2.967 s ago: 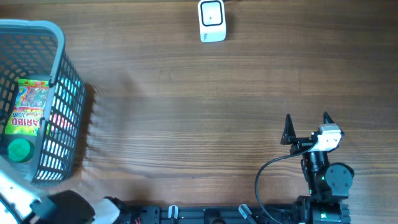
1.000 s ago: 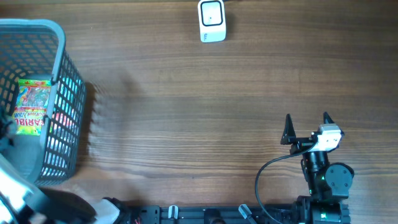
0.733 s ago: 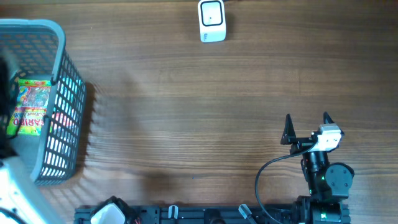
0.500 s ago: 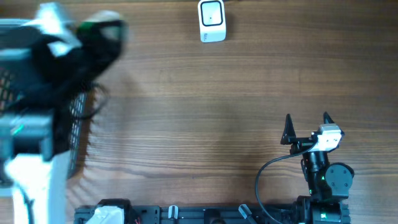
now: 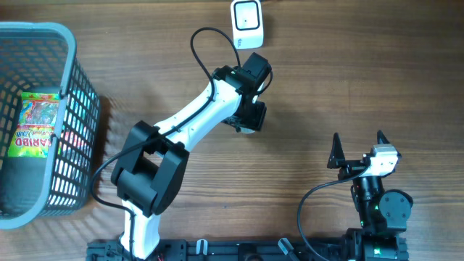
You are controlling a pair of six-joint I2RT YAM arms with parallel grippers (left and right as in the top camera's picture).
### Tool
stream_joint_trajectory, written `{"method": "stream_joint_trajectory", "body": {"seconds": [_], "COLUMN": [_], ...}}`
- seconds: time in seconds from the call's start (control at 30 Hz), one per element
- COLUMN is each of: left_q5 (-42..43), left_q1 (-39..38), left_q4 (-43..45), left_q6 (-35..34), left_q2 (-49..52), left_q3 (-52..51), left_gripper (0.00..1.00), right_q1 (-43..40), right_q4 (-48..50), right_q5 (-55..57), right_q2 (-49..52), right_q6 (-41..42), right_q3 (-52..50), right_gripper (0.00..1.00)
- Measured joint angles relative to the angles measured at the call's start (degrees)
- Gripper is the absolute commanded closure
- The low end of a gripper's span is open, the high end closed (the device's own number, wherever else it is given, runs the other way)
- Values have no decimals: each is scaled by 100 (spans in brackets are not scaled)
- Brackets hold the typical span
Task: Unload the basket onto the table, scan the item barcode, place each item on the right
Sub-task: 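Carry jar with left gripper to table center and release, then reach left gripper into basket and grasp the light-blue wipes pack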
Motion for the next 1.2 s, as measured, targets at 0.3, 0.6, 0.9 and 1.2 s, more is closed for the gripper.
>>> {"method": "stream_joint_trajectory", "body": {"seconds": [0.3,0.6,0.9,1.2], "left_q5": [-44,-815,-2146,-691], "left_q1": [-280,83,4715,7359], "left_q4": [-581,-2385,-4194,-3318], "left_q6": [286,282,-2682,-3193], "left_q2": [13,-715,-2260,-1440], "left_q3": [9,3952,5657,3209], "left_gripper": [0,0,0,0], "right_q1": [0,0,0,0], "right_q4": [2,0,0,0], "right_q5": [0,2,2,0], "right_q2": [0,7,7,7], "right_q6": [0,0,0,0], "right_q3": [0,0,0,0], "right_gripper": [0,0,0,0]}}
